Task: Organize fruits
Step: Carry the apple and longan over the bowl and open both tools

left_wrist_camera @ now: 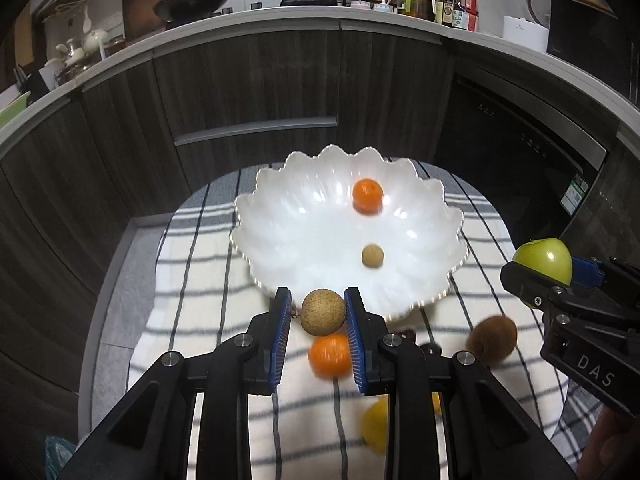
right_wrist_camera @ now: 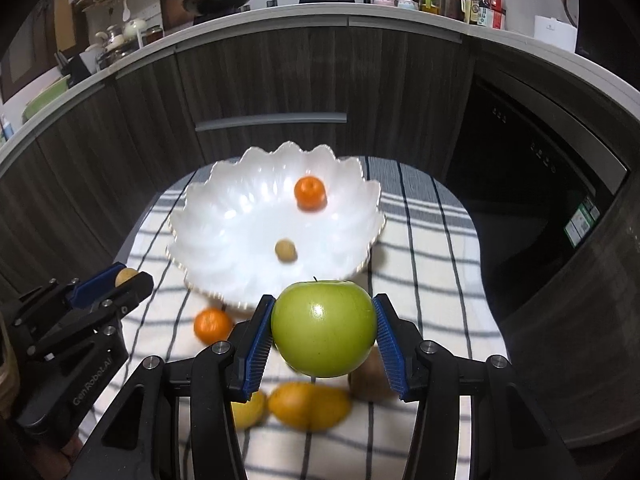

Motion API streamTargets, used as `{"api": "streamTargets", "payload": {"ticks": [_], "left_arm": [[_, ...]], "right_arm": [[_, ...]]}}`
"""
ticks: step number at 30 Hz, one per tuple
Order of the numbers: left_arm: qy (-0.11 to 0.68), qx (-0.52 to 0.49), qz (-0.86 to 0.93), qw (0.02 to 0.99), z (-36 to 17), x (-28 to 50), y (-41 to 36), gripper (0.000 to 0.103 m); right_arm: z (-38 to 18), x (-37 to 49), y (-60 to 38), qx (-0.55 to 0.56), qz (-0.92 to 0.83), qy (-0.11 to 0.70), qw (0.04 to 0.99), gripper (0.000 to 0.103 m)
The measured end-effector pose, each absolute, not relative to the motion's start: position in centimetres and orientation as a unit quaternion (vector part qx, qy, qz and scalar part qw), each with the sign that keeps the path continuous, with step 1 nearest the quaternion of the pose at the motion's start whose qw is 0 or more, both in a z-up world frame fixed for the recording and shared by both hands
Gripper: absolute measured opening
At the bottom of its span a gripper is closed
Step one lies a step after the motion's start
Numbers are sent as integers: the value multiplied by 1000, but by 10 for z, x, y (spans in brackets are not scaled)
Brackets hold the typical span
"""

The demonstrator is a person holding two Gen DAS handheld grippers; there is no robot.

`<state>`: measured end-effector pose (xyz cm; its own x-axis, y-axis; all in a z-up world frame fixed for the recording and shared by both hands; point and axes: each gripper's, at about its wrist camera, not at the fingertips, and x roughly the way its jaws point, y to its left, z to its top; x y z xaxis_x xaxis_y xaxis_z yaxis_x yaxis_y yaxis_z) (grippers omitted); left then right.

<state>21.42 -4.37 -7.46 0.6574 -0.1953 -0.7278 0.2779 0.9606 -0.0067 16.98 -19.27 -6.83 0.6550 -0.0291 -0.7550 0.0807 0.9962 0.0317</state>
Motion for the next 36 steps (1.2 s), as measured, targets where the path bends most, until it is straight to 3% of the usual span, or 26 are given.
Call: {"api": "streamTargets", "payload": {"ticks": [11,29,36], "left_arm": [[385,47,-121,914,-68,274,-45,27],[424,42,-125,896,-111,329,-54,28],[417,52,-108,901,-109,328,-52,60]], "right_arm": [[-63,227,-197,24,-33,404,914,50],[-105,284,-201,23,-32,447,894,50],[-111,291,-205,31,-35,457,888,54]]}}
